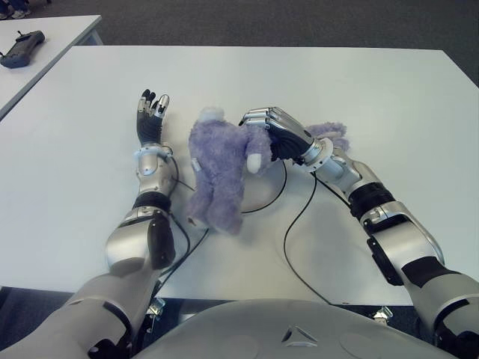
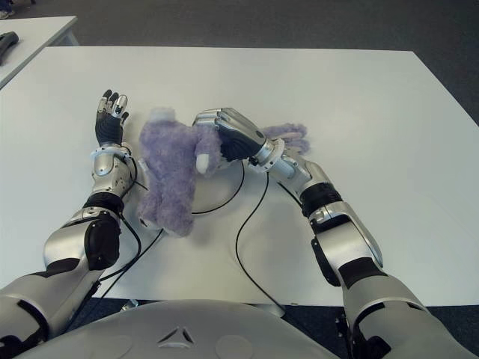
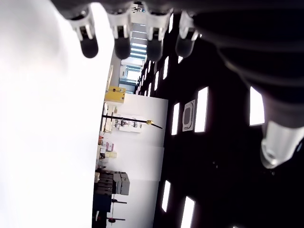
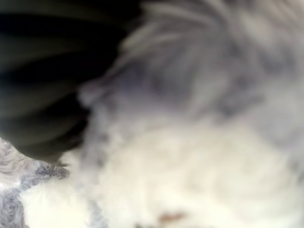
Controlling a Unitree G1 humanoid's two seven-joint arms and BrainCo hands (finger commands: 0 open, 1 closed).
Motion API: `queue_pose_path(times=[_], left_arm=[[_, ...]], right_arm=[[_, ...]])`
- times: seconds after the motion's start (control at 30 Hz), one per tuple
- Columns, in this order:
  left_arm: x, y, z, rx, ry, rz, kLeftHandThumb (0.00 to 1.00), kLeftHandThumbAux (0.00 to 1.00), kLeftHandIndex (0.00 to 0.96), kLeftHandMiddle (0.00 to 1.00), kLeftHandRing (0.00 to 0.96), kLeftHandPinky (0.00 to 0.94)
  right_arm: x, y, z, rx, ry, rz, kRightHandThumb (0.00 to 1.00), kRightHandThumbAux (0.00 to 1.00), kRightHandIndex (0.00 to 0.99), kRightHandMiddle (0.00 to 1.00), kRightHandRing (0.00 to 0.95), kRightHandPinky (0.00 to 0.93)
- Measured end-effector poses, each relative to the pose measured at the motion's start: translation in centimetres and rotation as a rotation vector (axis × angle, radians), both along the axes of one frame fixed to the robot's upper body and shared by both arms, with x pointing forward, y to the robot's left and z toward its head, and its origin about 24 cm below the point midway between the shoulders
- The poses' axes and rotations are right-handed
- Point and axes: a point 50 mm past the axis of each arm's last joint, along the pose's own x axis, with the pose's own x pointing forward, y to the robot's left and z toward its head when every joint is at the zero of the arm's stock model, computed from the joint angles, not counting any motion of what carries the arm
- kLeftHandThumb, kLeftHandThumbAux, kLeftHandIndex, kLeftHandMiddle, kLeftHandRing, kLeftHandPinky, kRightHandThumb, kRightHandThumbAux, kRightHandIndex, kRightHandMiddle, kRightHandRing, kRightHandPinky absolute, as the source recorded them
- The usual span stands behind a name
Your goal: Put the doll into the plate.
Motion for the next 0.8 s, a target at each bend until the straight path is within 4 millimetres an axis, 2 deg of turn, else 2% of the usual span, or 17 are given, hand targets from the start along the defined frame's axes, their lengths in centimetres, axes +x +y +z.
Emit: queue_pose_path(times=[0.4, 0.8], left_arm=[[0.0, 0.0, 0.0, -0.006, -0.003, 0.004, 0.000, 0.553, 0.039, 0.087, 0.059, 0.044], [-0.1, 0.0, -0.2, -0.010, 0.000, 0.006, 0.000, 0.557, 0.036, 0.085, 0.057, 0.043]], right_arm=[[0.9, 0.6, -1.5, 0.017, 0.052, -0.101, 0.700, 0.721, 0.438, 0.863, 0.851, 0.838], [1.5, 1.7, -2.6, 0.004, 0.132, -0.132, 0.701, 0.718, 0.438, 0.880, 0.870, 0.865]])
